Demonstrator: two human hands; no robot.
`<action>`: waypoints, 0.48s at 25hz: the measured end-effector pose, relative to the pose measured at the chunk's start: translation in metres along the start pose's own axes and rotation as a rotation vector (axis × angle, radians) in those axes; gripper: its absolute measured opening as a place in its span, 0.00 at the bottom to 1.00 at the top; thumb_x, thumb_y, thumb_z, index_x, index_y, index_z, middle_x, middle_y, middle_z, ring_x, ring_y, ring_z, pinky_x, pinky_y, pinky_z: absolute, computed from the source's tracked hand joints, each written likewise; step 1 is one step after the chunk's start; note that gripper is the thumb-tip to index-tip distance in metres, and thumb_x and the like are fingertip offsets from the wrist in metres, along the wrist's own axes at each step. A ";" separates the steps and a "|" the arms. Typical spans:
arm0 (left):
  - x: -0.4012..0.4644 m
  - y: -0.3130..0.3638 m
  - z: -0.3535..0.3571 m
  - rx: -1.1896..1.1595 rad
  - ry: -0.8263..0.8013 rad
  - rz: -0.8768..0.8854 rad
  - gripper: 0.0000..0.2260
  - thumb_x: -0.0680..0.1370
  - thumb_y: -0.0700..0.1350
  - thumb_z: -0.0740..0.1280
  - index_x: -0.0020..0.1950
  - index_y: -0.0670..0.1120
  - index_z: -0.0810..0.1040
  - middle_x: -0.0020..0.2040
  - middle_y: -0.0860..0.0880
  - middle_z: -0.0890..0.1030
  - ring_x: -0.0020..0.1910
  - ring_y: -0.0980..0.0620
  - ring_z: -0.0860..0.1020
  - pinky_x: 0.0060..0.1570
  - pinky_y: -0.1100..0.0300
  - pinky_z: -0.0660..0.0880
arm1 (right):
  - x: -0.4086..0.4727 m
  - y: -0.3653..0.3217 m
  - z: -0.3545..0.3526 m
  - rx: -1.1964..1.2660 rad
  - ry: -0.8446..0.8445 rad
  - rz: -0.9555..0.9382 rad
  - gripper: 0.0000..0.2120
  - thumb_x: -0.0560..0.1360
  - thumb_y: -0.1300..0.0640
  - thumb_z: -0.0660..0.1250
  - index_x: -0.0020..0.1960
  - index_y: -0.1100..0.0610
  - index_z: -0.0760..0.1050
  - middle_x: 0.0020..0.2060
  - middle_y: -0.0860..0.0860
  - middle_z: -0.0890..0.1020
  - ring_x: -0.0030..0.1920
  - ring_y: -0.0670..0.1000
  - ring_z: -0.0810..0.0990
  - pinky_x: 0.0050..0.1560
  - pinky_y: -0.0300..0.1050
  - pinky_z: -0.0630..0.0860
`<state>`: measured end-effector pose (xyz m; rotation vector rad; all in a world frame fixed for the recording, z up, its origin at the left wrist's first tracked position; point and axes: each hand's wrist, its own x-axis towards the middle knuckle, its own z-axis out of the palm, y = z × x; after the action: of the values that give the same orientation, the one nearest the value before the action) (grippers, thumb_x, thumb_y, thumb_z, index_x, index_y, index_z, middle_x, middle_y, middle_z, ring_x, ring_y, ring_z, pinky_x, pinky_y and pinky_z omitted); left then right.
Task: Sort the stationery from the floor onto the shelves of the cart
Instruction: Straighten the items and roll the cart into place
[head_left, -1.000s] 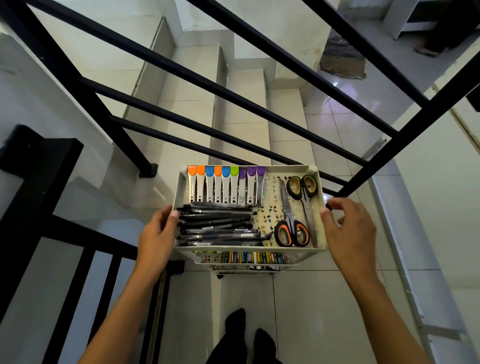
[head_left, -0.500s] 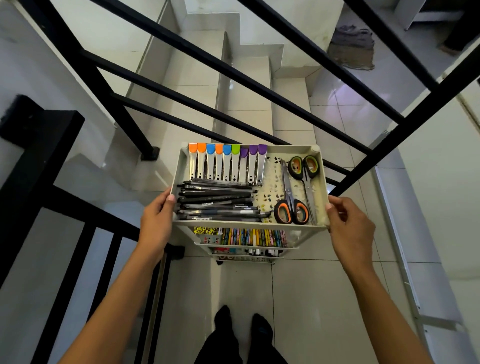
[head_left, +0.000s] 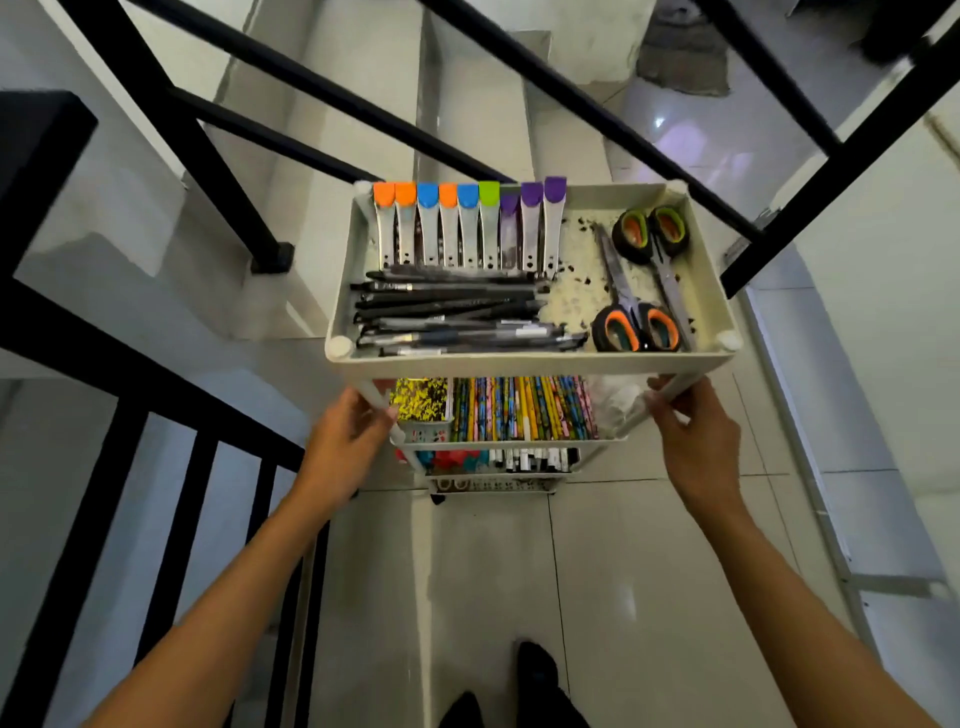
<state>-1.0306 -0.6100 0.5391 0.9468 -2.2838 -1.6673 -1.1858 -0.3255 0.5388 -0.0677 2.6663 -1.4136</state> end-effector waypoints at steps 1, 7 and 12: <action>0.001 -0.007 0.002 0.015 0.004 0.051 0.04 0.79 0.40 0.64 0.51 0.48 0.76 0.47 0.58 0.79 0.48 0.67 0.77 0.43 0.77 0.71 | -0.001 0.004 0.005 -0.001 0.058 -0.036 0.11 0.78 0.54 0.66 0.58 0.57 0.73 0.50 0.48 0.82 0.50 0.45 0.79 0.44 0.30 0.69; 0.010 -0.046 0.011 -0.011 0.116 0.348 0.10 0.79 0.42 0.64 0.50 0.58 0.75 0.46 0.59 0.83 0.52 0.62 0.80 0.52 0.71 0.74 | -0.004 0.027 0.016 -0.039 0.199 -0.270 0.11 0.77 0.56 0.67 0.57 0.60 0.75 0.45 0.45 0.80 0.45 0.43 0.78 0.42 0.17 0.65; 0.029 -0.077 0.031 -0.170 0.195 0.640 0.06 0.79 0.43 0.62 0.52 0.52 0.75 0.46 0.60 0.83 0.49 0.61 0.80 0.51 0.69 0.75 | 0.009 0.057 0.034 0.024 0.323 -0.473 0.12 0.77 0.53 0.67 0.55 0.59 0.75 0.45 0.48 0.82 0.43 0.44 0.80 0.43 0.20 0.70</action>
<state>-1.0378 -0.6158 0.4517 0.2722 -1.9788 -1.3808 -1.1895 -0.3220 0.4719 -0.5462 3.0321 -1.7120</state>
